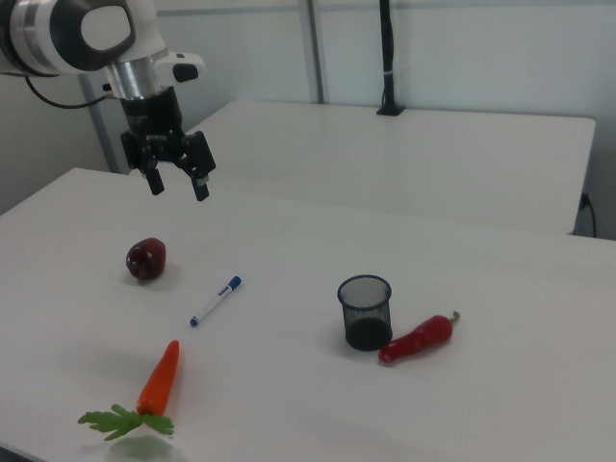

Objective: Place marker
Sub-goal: 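Lower the open gripper down over the white marker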

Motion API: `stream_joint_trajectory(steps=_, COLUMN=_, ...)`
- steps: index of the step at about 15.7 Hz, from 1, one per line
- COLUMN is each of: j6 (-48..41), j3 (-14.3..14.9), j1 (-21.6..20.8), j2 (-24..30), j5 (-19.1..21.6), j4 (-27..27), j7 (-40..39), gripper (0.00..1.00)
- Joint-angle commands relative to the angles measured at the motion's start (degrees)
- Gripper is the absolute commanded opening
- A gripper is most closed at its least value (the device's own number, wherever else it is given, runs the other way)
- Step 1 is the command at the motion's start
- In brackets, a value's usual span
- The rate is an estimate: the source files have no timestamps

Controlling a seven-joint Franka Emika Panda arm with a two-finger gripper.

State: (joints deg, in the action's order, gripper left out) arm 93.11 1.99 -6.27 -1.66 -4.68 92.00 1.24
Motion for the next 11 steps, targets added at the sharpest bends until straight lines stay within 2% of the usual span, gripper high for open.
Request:
stream_joint_trajectory(steps=1, j6=5.1, j3=-0.1, j1=-0.4, j2=-1.6, j5=0.7, j4=1.2, j7=0.2, gripper=1.0)
stream_joint_trajectory(steps=5, j6=9.4, j3=-0.1, j1=-0.4, j2=-5.6, j5=1.0, j4=1.2, j7=2.1, gripper=1.0)
stream_joint_trajectory(steps=11, j6=19.0, j3=-0.1, j1=-1.6, j2=-12.8, j5=1.0, j4=3.3, j7=9.9, gripper=1.0)
